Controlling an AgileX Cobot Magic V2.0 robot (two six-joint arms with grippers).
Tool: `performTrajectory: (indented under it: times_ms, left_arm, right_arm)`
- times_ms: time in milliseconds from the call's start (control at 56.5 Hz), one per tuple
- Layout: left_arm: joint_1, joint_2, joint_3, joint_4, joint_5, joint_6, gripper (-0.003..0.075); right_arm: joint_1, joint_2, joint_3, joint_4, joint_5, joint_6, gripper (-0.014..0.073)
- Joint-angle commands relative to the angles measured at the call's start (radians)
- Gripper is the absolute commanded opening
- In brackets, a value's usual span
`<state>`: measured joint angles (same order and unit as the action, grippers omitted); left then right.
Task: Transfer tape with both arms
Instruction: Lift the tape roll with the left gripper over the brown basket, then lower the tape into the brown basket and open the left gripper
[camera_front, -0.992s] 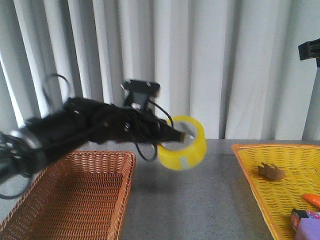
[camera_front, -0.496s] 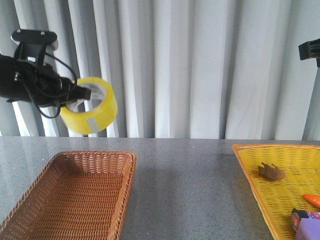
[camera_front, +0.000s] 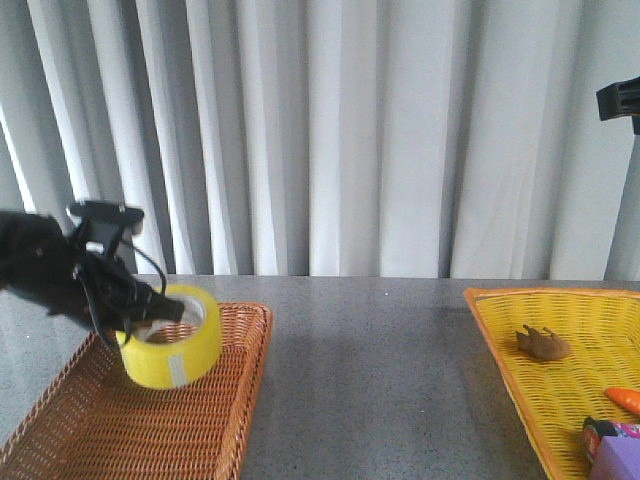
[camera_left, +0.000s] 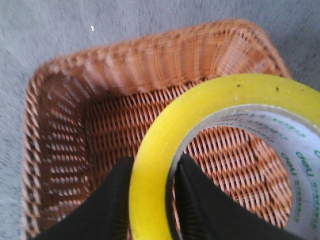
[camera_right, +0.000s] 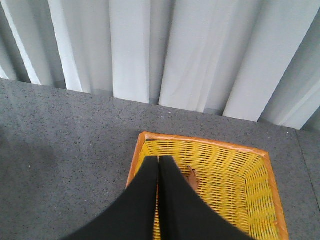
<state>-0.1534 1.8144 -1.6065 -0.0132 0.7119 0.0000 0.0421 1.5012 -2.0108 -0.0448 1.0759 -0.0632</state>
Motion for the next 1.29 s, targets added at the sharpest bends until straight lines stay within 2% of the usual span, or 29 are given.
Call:
performTrajectory:
  times_ms: [0, 230, 549, 744, 974, 1169, 1275]
  left_arm:
    - [0.002, -0.058, 0.045, -0.018, -0.174, -0.052, 0.0002]
    - [0.002, -0.058, 0.141, -0.008, -0.263, -0.093, 0.0005]
    - [0.002, 0.006, 0.142, -0.008, -0.223, -0.094, 0.0019]
    - [0.002, 0.029, 0.140, -0.011, -0.200, -0.094, 0.0057]
    - [0.002, 0.029, 0.125, -0.019, -0.187, -0.142, 0.0171]
    - [0.002, 0.029, 0.034, -0.019, -0.100, -0.146, 0.0340]
    - [0.002, 0.029, -0.056, -0.019, -0.027, -0.146, 0.0404]
  right_arm:
    - [-0.006, -0.029, -0.027, -0.003, -0.068, 0.002, -0.0008]
    - [-0.006, -0.029, -0.027, -0.003, -0.068, 0.002, -0.0008]
    - [-0.006, -0.029, -0.027, -0.003, -0.068, 0.002, -0.0008]
    - [-0.006, -0.029, -0.027, -0.003, -0.068, 0.002, -0.0008]
    - [-0.006, -0.029, -0.027, -0.003, -0.068, 0.002, -0.0008]
    - [-0.006, -0.029, -0.027, -0.003, -0.068, 0.002, -0.0007]
    - [-0.006, -0.029, -0.027, -0.003, -0.068, 0.002, -0.0007]
